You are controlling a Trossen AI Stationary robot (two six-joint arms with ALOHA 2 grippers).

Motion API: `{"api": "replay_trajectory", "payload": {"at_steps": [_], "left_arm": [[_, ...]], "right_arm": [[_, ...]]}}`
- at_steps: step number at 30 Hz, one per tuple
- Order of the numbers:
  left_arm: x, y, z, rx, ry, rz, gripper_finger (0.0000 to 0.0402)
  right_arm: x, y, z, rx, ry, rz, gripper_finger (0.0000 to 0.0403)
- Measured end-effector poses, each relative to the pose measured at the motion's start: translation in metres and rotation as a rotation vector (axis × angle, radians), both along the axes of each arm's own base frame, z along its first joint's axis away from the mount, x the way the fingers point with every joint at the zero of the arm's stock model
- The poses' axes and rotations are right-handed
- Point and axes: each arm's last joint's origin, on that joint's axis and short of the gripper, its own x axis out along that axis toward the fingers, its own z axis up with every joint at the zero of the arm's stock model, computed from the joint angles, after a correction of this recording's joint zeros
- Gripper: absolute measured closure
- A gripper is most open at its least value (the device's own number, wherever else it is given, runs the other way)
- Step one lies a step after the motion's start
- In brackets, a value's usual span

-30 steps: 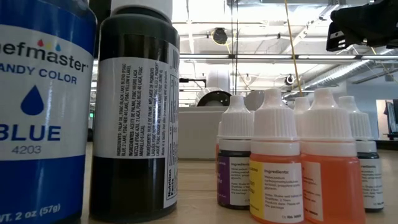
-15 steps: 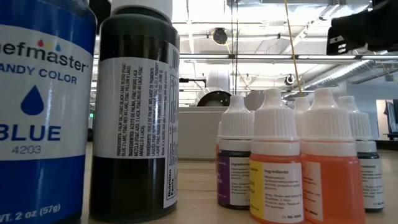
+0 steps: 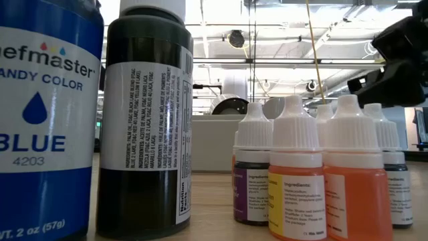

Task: Pick & Place food coloring
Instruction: Adjust the gray bin

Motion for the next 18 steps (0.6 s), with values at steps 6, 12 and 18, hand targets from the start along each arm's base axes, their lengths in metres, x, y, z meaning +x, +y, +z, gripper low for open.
{"api": "replay_trajectory", "payload": {"at_steps": [6,12,18], "left_arm": [[0.006,0.012,-0.001,-0.030,0.020,0.045,0.0395],[0.010,0.023,-0.006,-0.071,0.061,0.095,0.0393],[0.013,0.029,-0.011,-0.123,0.084,0.126,0.0393]], "right_arm": [[0.013,0.006,-0.005,-0.025,-0.012,0.006,0.0403],[0.029,0.005,-0.010,-0.038,-0.039,-0.036,0.0403],[0.045,0.002,-0.022,-0.039,0.040,-0.086,0.0403]]}}
